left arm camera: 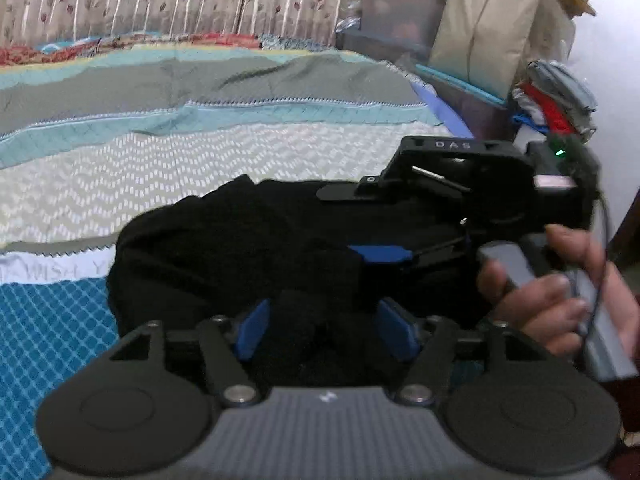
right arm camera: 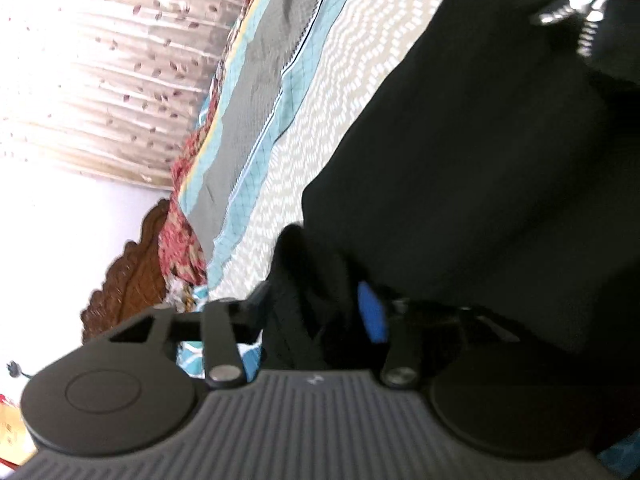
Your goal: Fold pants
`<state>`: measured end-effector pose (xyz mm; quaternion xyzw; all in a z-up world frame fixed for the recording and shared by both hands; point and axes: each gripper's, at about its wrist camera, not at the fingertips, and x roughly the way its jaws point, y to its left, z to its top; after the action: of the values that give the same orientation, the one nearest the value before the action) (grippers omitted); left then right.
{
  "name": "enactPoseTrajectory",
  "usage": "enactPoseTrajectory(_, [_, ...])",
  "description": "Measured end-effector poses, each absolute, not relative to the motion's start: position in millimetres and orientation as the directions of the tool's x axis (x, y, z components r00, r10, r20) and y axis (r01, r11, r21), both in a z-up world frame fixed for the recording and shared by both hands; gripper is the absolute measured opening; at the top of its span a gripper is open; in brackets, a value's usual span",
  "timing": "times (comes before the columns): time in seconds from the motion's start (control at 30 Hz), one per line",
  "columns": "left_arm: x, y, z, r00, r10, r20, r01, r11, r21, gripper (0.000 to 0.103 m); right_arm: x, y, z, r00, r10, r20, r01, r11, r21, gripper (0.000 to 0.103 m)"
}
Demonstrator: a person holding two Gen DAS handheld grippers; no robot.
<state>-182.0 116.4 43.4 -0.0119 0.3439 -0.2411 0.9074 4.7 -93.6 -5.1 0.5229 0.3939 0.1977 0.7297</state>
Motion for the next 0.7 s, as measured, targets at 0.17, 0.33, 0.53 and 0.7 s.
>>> enactPoseTrajectory(0.17, [-199,165,63,0.649,-0.506,-0.568,0.372,0.863,-0.342,0.074,11,-81,1,0.59,0.713,-0.378,0.065,0.424,0.903,0.08])
enactPoseTrajectory(0.33, [-201,222,60,0.696,-0.442,-0.566,0.174,0.868,-0.465,0.069,16,-38,13,0.511,0.715,-0.477,-0.077,0.591,0.803,0.081])
enactPoseTrajectory(0.53, [-191,247,45,0.688,-0.393,-0.61,0.028,0.854,-0.519,0.056,0,4,34,0.545,0.584,-0.602,-0.275,0.803,0.529,0.027])
enactPoseTrajectory(0.7, [-176,224,46,0.675,-0.398,-0.621,0.06,0.868,-0.492,0.056,-18,-9,62,0.709,0.489,-0.508,-0.303,0.862,0.407,0.022])
